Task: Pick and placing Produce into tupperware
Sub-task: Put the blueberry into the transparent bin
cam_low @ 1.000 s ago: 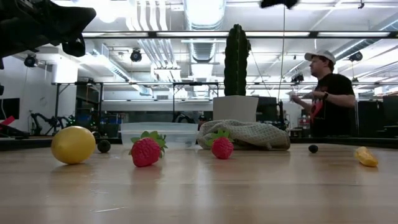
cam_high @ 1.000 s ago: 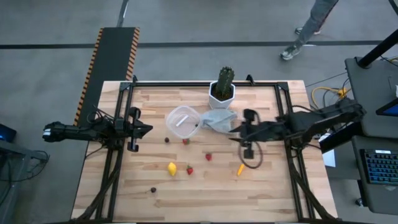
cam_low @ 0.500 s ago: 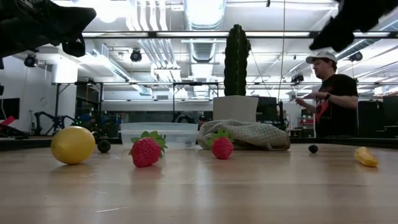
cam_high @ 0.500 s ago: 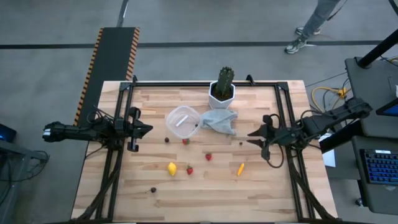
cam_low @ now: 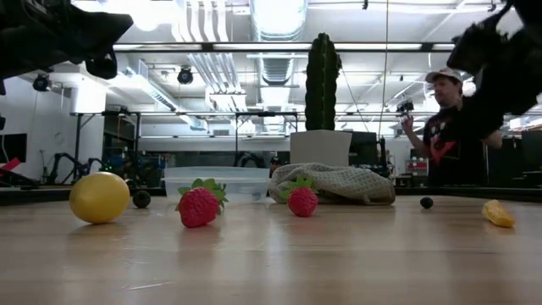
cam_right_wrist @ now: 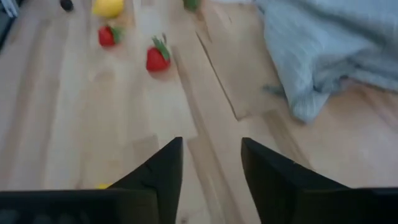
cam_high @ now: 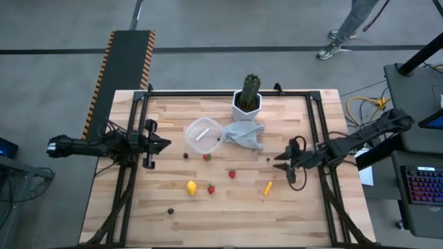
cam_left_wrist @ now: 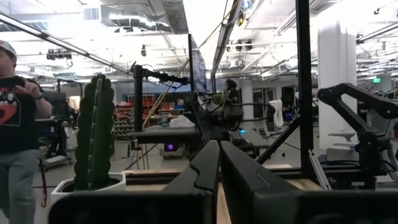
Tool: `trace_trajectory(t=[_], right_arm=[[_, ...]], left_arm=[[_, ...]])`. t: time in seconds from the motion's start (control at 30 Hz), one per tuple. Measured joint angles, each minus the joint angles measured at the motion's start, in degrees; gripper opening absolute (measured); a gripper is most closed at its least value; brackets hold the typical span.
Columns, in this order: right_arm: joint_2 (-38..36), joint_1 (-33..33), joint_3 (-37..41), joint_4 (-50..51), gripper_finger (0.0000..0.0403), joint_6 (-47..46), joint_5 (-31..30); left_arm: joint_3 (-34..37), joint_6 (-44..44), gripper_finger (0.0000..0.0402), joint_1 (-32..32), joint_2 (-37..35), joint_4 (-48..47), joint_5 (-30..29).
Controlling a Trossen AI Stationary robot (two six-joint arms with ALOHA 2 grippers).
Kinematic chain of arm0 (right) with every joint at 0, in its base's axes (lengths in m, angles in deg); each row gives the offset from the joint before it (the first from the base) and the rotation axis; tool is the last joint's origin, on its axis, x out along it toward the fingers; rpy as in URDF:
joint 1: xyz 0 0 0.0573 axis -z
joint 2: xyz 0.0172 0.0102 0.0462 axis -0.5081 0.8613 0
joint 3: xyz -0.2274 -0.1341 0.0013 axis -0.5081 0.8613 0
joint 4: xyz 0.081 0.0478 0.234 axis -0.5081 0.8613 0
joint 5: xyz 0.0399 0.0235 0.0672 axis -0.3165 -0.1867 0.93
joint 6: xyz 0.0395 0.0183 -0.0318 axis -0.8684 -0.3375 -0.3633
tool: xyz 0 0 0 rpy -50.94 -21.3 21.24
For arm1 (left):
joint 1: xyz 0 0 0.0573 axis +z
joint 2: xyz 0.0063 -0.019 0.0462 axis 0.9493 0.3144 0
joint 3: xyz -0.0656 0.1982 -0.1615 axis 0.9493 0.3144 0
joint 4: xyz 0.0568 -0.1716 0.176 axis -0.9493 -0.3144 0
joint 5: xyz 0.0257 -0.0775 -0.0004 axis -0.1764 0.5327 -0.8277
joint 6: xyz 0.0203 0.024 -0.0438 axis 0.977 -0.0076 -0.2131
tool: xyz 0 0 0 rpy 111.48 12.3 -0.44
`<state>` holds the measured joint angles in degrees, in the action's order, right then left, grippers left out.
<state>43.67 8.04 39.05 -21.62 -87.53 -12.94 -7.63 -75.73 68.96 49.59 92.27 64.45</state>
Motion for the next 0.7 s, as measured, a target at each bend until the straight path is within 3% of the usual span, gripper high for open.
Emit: trace_trajectory(t=[0.27, 0.7], right_arm=[[4.43, 0.02, 2.78, -1.60, 0.0213, -1.12, -4.86], [18.92, 0.15, 3.44, -10.51, 0.0216, -1.62, -7.26]], left_arm=[[-0.02, 0.17, 0.0000, 0.01, 1.26, 0.07, -0.17], [-0.02, 0.24, 0.0000, 0.02, 1.98, 0.22, -0.23]])
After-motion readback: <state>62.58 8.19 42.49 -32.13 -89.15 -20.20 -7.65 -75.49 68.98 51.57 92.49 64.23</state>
